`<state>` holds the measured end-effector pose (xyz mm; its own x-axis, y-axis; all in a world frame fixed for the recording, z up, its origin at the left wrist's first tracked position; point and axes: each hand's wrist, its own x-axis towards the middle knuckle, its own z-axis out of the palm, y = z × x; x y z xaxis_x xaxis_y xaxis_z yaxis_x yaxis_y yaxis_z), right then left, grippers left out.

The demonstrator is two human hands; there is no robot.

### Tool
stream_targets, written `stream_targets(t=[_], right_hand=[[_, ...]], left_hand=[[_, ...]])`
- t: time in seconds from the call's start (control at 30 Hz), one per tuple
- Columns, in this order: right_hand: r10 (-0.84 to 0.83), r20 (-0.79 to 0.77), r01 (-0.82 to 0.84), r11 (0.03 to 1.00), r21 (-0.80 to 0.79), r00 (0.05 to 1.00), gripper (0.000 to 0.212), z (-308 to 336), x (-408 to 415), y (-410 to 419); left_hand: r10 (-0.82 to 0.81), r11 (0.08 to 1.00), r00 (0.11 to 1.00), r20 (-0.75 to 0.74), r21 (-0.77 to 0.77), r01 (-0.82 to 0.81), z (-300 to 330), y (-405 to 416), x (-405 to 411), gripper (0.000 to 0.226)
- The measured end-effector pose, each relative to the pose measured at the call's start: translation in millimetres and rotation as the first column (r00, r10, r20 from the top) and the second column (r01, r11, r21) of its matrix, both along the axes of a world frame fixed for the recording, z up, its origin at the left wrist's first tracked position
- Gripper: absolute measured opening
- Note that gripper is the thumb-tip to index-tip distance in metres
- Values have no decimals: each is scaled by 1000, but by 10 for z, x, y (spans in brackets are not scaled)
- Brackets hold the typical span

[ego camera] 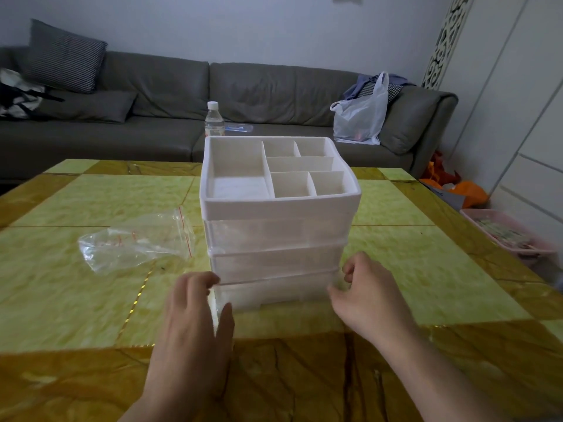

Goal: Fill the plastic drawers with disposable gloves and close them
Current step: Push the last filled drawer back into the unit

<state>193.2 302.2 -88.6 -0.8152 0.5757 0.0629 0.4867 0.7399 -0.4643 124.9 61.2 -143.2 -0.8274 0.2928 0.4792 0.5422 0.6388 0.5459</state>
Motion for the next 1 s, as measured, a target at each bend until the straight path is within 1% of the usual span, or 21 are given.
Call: stream_targets(t=[0.03, 0.07, 0.1, 0.13, 0.17, 0.2, 0.23, 0.27, 0.3, 0.33, 0.4, 0.5, 0.67, 0.73, 0.83, 1.0], right_hand=[[-12, -30, 14, 999, 49, 999, 20, 27, 17, -42], [-22, -51, 25, 999, 47, 998, 14, 24, 23, -91], [-28, -53, 27, 999, -29, 998, 13, -4, 30, -155], [-36, -63, 24, 981, -190, 997, 15, -37, 28, -231], [-61, -83, 20, 906, -422, 995, 15, -96, 9, -314], [-114, -106, 15, 744, -668, 988, 13, -147, -15, -396], [-185, -114, 1, 528, -849, 976, 13, -176, -43, -464], [-253, -111, -20, 337, -941, 961, 14, -202, -76, -510], [-306, -105, -40, 209, -977, 946, 14, -228, -107, -531], [-342, -92, -52, 124, -991, 935, 12, -243, -132, -549], [-362, -74, -71, 19, -997, 929, 10, -289, -176, -560], [-373, -64, -87, -46, -995, 926, 15, -344, -227, -594], [-424, -49, -82, -60, -995, 905, 36, -415, -317, -662], [-418, -53, -78, -43, -996, 907, 36, -426, -314, -680], [-398, -57, -56, 13, -998, 916, 33, -424, -289, -708], [-394, -41, -14, 73, -997, 918, 31, -375, -249, -732]], left_hand=[[-81, 995, 988, -128, -73, 72, 9, 0, 52, 47], [-164, 980, 963, -216, -145, 134, 19, 23, 86, 50], [-248, 958, 933, -261, -209, 196, 17, 62, 104, 55], [-315, 932, 907, -278, -271, 241, 15, 120, 110, 60], [-357, 907, 893, -273, -329, 262, 12, 175, 120, 61], [-377, 886, 889, -259, -382, 264, 7, 229, 126, 62], [-380, 866, 895, -233, -430, 255, 15, 275, 125, 63], [-374, 847, 906, -201, -472, 245, 23, 306, 119, 65], [-363, 831, 916, -170, -504, 236, 37, 334, 109, 67], [-348, 820, 926, -147, -526, 225, 46, 354, 100, 68], [-323, 814, 940, -114, -540, 214, 76, 388, 95, 69], [-298, 820, 950, -97, -535, 202, 136, 423, 117, 70], [-300, 866, 949, -96, -446, 228, 157, 422, 184, 63], [-291, 855, 952, -97, -472, 213, 129, 403, 208, 67], [-288, 821, 952, -106, -540, 188, 90, 404, 217, 70], [-299, 835, 947, -119, -513, 199, 136, 469, 195, 66]])
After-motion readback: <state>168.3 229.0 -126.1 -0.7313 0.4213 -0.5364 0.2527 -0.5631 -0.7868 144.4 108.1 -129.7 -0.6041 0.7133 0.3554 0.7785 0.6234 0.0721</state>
